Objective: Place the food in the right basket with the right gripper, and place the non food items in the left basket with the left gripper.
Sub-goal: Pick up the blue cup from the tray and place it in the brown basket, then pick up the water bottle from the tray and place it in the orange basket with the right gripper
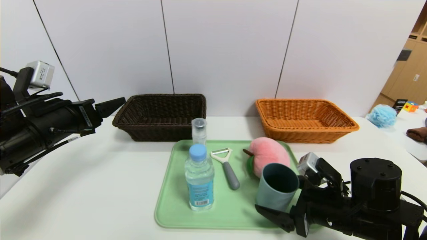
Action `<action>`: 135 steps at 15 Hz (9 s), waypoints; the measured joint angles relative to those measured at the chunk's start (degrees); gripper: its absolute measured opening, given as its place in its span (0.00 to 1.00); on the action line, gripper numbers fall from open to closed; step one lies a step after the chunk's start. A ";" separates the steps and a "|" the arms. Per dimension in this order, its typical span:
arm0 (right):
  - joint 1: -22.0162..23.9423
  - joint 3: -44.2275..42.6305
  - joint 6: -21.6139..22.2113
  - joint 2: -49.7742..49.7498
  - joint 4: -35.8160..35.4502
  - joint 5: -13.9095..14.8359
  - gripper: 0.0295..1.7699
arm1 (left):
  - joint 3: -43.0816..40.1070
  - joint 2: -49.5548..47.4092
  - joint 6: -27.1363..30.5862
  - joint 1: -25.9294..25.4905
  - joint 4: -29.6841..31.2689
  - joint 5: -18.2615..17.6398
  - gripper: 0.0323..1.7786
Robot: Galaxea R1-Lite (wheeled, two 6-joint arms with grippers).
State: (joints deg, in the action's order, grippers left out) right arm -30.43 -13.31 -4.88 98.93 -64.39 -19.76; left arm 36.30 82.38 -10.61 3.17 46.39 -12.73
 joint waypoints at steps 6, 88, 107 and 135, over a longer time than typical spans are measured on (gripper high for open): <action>-0.05 0.26 0.20 2.06 -5.81 0.13 0.66 | -0.11 0.09 -0.02 -0.01 0.00 0.00 0.95; 2.51 -42.34 1.24 -2.23 26.93 6.05 0.96 | -4.64 1.22 1.10 3.08 10.75 6.23 0.95; -18.19 -15.79 6.33 -3.01 9.81 6.34 0.96 | -6.75 2.56 0.68 5.10 14.49 6.42 0.95; -19.82 -28.79 10.39 19.79 -4.62 9.55 0.96 | -7.56 5.75 0.24 5.06 17.58 6.51 0.95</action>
State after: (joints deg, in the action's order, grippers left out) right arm -50.25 -42.11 5.51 118.71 -69.01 -10.22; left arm 28.75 88.14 -10.36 8.23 63.96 -6.22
